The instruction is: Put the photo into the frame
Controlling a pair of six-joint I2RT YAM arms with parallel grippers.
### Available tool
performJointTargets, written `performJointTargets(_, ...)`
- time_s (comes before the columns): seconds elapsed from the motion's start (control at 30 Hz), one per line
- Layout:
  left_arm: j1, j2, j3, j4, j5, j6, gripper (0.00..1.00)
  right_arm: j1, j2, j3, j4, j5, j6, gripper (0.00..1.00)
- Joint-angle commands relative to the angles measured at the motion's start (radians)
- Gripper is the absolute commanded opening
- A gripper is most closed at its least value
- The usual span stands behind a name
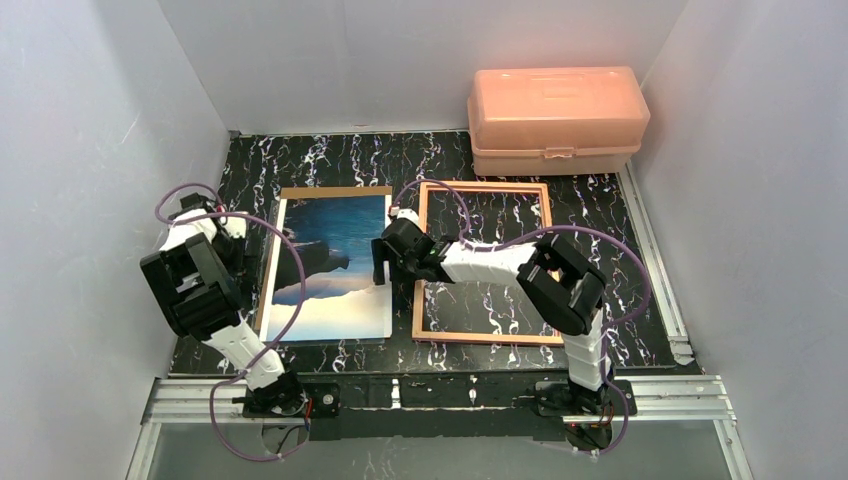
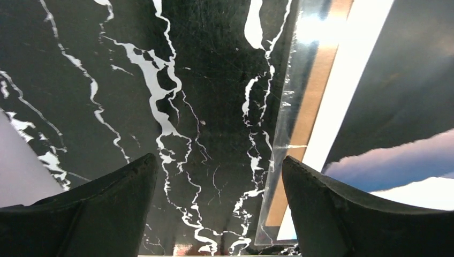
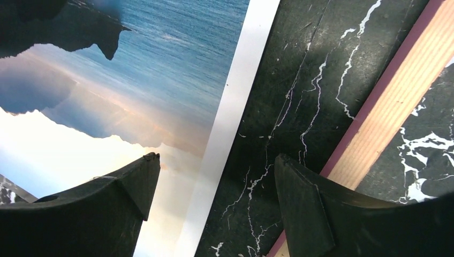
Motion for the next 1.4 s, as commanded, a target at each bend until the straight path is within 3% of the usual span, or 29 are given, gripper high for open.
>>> performJointTargets(0.0,0.006,0.016,-0.053,0.094,-0.043,-0.004,0.81,-0.002,0.028,0.036,-0.02,-0.06,0.113,0.86)
performJointTargets(0.07,0.005,0.035,-0.056,0.108,-0.028,-0.021,0.76,-0.002,0.036,0.037,-0.008,-0.068,0.148,0.86)
performJointTargets(0.17,0.005,0.078,-0.024,0.086,0.013,-0.069,0.45,-0.004,0.066,0.055,-0.008,-0.055,0.17,0.86)
performJointTargets(0.2,0.005,0.089,-0.014,0.072,0.043,-0.078,0.43,-0.007,0.079,0.07,-0.035,-0.054,0.176,0.86)
performJointTargets(0.4,-0.022,0.124,-0.027,0.091,0.061,-0.111,0.41,-0.012,0.077,0.067,-0.019,-0.054,0.219,0.86)
performJointTargets(0.87,-0.058,0.125,-0.06,0.076,0.125,-0.141,0.38,-0.029,0.042,0.078,0.153,-0.274,0.247,0.86)
performJointTargets(1.37,-0.064,0.141,-0.072,0.055,0.154,-0.114,0.19,-0.05,-0.05,0.017,0.308,-0.359,0.291,0.86)
